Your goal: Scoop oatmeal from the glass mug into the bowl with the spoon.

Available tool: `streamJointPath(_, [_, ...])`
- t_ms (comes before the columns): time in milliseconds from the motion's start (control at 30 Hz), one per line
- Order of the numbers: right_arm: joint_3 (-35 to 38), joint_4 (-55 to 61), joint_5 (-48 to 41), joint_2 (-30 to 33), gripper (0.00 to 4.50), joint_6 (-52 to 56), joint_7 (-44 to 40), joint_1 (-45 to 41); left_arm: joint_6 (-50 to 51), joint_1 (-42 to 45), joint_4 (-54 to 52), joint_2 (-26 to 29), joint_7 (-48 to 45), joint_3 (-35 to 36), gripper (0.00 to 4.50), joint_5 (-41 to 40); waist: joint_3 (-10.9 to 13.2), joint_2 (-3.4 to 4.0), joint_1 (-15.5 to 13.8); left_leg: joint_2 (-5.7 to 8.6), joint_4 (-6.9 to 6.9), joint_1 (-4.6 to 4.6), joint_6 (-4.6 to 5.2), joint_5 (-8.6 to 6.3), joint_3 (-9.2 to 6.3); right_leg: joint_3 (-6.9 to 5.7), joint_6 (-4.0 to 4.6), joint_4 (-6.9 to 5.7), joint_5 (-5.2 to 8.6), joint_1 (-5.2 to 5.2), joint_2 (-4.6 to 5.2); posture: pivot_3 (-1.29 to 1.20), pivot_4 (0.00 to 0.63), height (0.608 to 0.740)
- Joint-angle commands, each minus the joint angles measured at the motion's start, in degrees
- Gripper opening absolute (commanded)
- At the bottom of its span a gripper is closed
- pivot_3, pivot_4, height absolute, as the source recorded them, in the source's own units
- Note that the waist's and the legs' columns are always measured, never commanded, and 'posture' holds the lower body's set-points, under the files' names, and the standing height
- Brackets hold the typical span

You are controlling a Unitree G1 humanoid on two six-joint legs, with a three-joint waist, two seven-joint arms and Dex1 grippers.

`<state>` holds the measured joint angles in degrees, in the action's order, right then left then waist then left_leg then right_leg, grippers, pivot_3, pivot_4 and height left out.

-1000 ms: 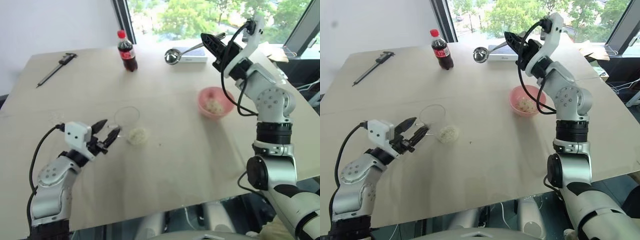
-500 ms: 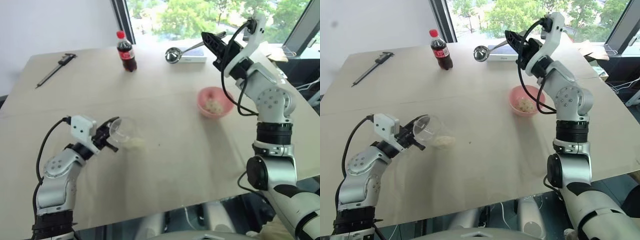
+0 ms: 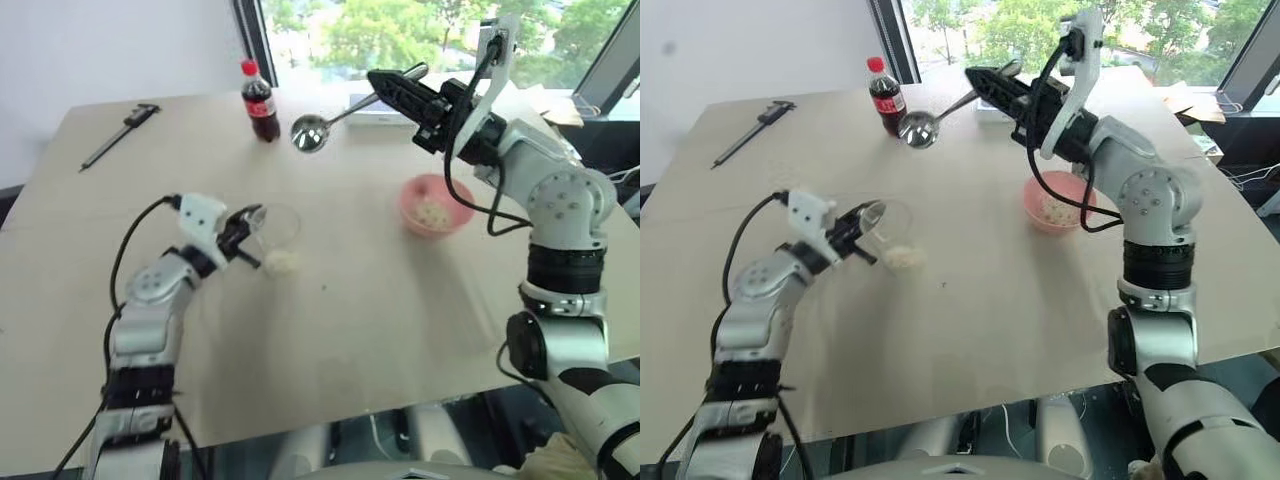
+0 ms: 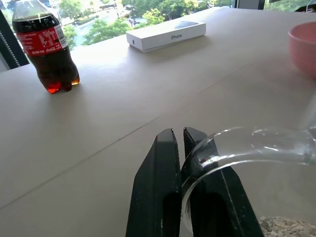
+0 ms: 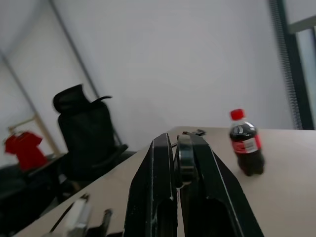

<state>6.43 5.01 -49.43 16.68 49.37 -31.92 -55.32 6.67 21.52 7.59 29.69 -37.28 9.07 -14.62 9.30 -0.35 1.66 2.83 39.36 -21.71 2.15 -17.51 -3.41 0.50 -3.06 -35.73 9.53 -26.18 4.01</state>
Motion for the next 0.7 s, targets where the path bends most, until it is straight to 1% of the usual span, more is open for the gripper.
streamJointPath(33, [-2.99, 3.45, 0.58, 1.52, 0.00, -0.37, -4.29, -0.77, -4.43, 7.74, 5.90, -0.27, -0.13, -1.76, 0.06, 2.44, -0.01, -0.04, 0.20, 0.02, 0.01, -0.02, 0.00, 0.00, 0.00, -0.01, 0.00, 0.00, 0.00, -0.01, 0.01, 0.00, 0.150, 0.740])
streamJointPath(133, [-5.52, 3.27, 3.69, 2.24, 0.00, -2.48, -5.43, -0.03, -8.00, 14.00, 13.28, -1.64, -0.86, -2.59, 0.06, 3.09, -0.01, -0.04, 0.49, 0.01, 0.00, -0.04, 0.00, 0.00, 0.05, 0.05, -0.01, -0.04, 0.00, -0.03, 0.03, 0.00, 0.150, 0.740])
streamJointPath(200, [-7.39, 2.37, 7.65, 2.41, 0.00, -5.09, -4.94, 0.50, -10.24, 17.75, 17.62, -2.73, -1.51, -3.34, 0.06, 3.62, -0.01, -0.04, 0.62, 0.02, 0.00, -0.08, 0.00, 0.00, 0.03, 0.01, -0.02, -0.02, -0.01, -0.05, 0.02, 0.00, 0.150, 0.740])
streamJointPath(300, [-9.31, 0.55, 12.90, 2.67, 0.00, -9.00, -4.82, 1.15, -12.97, 21.27, 22.05, -3.72, -2.67, -4.09, 0.06, 4.46, 0.00, -0.05, 0.57, 0.02, 0.00, -0.11, -0.01, 0.01, 0.03, 0.00, -0.02, -0.02, -0.01, -0.08, 0.02, 0.00, 0.150, 0.740])
streamJointPath(467, [-11.54, -1.16, 18.68, 3.03, 0.00, -12.78, -5.55, 2.22, -16.22, 23.16, 26.10, -3.87, -3.82, -5.08, 0.06, 5.71, 0.00, -0.05, 0.68, 0.03, 0.00, -0.15, -0.01, 0.01, 0.04, 0.03, -0.02, -0.03, -0.01, -0.12, 0.03, 0.00, 0.150, 0.740])
streamJointPath(600, [-10.42, -0.88, 18.08, 1.57, 0.00, -11.68, -5.10, 2.18, -17.65, 23.68, 27.66, -3.79, -4.56, -5.55, 0.06, 6.65, 0.00, -0.05, 0.68, 0.03, 0.03, -0.36, -0.03, 0.02, 0.11, 0.09, -0.02, -0.06, -0.01, -0.44, 0.03, 0.00, 0.150, 0.740])
streamJointPath(700, [-13.75, -1.38, 22.12, 3.08, 0.00, -12.88, -6.42, 2.53, -17.98, 24.39, 28.19, -3.78, -4.59, -5.70, 0.06, 7.14, 0.00, -0.05, 0.61, 0.03, 0.05, -0.38, -0.03, 0.02, 0.10, 0.09, -0.02, -0.07, -0.01, -0.46, 0.03, 0.00, 0.150, 0.740])
